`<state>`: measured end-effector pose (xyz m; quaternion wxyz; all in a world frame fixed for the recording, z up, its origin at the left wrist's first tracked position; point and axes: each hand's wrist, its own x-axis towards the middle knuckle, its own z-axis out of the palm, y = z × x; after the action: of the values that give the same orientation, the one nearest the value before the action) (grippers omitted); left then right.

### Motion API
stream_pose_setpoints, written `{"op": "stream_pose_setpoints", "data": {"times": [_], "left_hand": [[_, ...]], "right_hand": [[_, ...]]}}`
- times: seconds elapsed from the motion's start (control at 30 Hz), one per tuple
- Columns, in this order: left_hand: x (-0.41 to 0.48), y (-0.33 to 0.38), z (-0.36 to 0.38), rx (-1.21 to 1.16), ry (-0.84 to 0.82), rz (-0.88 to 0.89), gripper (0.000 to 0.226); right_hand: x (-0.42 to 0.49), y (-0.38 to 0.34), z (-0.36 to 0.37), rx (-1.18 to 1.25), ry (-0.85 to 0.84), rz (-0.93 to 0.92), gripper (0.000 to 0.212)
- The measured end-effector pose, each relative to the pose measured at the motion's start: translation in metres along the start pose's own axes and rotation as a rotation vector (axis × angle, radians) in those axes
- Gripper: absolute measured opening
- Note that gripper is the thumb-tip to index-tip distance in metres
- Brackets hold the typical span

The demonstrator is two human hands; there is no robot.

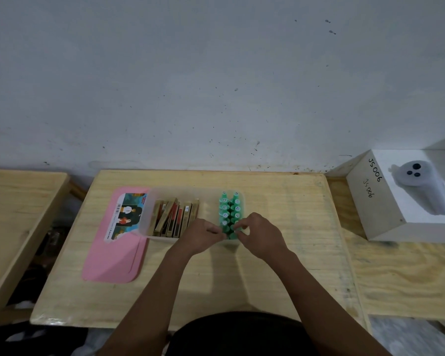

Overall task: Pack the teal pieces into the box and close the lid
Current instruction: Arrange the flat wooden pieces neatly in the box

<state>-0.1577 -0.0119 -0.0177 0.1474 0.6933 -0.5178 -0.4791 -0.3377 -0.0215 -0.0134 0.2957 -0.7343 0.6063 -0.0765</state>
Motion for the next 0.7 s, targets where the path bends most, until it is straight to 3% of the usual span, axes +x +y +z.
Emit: {"op": "stream_pose_setpoints", "data": {"times": [0.13,0.27,0.37,0.5,0.6,0.7], "left_hand": [[-0.005,-0.005,-0.013,0.023,0.082,0.085,0.024],[-0.008,-0.027,-0.039,0.002,0.455,0.114,0.028],[-0.009,-0.054,-0.063,0.033,0.687,0.000,0.039],[-0.007,-0.088,-0.093,-0.036,0.611,-0.147,0.049],[-0.009,-0.096,-0.109,-0.070,0.535,-0.143,0.031],[-0.006,-0.102,-0.125,-0.097,0.442,-0.112,0.027]], "right_hand": [[0.003,-0.005,-0.002,0.070,0.079,0.009,0.020],[0.012,-0.025,-0.006,0.135,0.159,-0.037,0.020],[0.018,-0.047,-0.003,0.183,0.187,-0.095,0.018],[0.028,-0.081,0.017,0.217,0.123,-0.134,0.018],[0.038,-0.105,0.037,0.189,-0.023,-0.129,0.021],[0.049,-0.130,0.055,0.124,-0.238,-0.095,0.027]]}}
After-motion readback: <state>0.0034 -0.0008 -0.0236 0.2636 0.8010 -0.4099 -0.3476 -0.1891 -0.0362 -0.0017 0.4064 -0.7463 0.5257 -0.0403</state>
